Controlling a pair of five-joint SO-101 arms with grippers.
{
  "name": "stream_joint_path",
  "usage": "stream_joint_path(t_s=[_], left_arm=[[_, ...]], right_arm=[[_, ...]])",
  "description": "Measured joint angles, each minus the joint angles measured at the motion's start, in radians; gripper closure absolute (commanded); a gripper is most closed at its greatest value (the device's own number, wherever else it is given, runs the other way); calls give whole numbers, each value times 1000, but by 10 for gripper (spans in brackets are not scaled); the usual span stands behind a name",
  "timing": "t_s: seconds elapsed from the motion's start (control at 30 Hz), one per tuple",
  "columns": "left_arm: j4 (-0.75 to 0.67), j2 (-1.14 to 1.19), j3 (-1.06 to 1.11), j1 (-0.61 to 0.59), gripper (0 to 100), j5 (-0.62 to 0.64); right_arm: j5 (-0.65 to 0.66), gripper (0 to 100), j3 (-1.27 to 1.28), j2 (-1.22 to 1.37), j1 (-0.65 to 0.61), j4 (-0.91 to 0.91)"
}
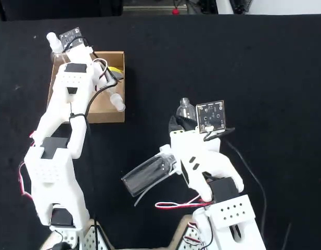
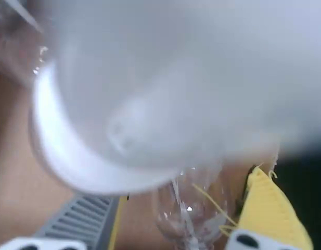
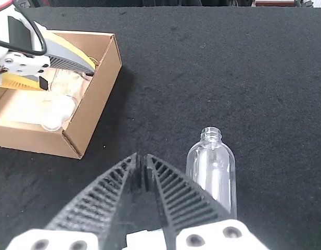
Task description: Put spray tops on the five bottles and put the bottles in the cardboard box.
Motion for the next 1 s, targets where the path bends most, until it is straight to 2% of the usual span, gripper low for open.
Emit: stream_joint_path(t_s=[0.17, 0.4, 0.67, 1.0], left_arm=[[0, 0, 0, 0, 778, 2], [-2, 0, 0, 2, 706, 2], [-8, 15, -2, 0, 707, -15], [-11, 104, -101, 20, 708, -31]], right_arm=[[0, 986, 0, 0, 0, 0], [0, 986, 0, 0, 0, 0], [0, 986, 0, 0, 0, 0], [0, 986, 0, 0, 0, 0]])
